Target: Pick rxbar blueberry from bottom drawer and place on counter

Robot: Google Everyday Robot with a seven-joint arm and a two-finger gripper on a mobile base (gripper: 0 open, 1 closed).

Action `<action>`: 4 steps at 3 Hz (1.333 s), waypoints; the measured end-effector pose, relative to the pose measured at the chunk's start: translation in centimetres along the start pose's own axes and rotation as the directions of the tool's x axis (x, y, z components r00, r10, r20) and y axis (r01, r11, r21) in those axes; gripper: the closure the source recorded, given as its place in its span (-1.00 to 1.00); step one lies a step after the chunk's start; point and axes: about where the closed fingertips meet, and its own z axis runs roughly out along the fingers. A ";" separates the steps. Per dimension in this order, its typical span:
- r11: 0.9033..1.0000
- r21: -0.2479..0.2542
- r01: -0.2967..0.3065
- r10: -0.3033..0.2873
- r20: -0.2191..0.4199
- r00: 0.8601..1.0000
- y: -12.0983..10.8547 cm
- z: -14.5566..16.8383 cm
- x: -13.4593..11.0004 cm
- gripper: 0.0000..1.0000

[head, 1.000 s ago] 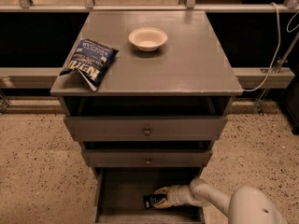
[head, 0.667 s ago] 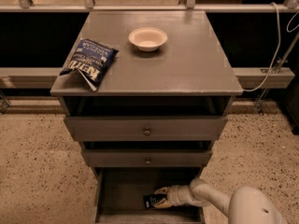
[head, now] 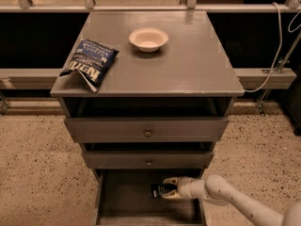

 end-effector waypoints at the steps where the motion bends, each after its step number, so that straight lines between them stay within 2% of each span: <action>1: 0.995 0.049 0.082 -0.081 -0.011 0.997 -2.2 -5.5 -6.7 1.00; 2: 0.991 -0.011 0.130 -0.130 -0.001 0.992 0.4 -6.5 -10.5 1.00; 3: 0.991 -0.015 0.130 -0.130 0.001 0.992 0.6 -6.4 -10.6 1.00; 4: 0.991 0.000 0.132 -0.132 0.049 0.990 -0.5 -7.0 -11.4 1.00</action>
Offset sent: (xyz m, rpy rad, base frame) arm -0.0077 -0.0046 0.0982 -0.0289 -0.0968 0.0099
